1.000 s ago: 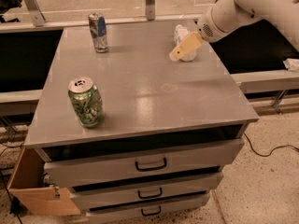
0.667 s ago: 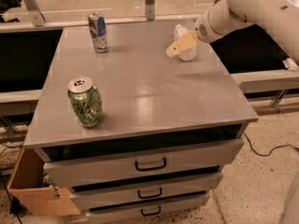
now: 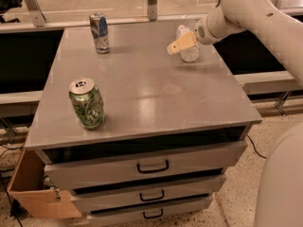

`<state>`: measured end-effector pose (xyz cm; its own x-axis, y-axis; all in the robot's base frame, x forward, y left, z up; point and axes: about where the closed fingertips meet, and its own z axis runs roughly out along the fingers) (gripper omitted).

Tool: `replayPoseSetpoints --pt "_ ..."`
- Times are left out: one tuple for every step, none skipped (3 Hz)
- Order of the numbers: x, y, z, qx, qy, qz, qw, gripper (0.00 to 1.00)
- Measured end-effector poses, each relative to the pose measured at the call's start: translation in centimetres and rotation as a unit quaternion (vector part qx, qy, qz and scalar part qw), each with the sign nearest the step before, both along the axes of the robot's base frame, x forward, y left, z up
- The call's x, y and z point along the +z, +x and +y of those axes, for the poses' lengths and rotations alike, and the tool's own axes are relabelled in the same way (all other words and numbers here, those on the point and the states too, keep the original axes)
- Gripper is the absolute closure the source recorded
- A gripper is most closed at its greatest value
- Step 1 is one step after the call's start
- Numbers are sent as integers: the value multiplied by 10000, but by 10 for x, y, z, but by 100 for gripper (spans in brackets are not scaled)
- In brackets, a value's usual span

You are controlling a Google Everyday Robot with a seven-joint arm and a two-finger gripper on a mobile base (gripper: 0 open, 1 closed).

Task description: Move blue plastic bottle near green can

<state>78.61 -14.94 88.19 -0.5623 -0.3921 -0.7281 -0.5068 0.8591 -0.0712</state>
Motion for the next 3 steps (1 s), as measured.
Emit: replayPoseSetpoints --pt "-12 12 -9 -165 -57 117 9998 5" --pt "-23 16 -15 -173 -164 199 9995 25" --pt "-31 16 -21 -163 -286 284 9991 48"
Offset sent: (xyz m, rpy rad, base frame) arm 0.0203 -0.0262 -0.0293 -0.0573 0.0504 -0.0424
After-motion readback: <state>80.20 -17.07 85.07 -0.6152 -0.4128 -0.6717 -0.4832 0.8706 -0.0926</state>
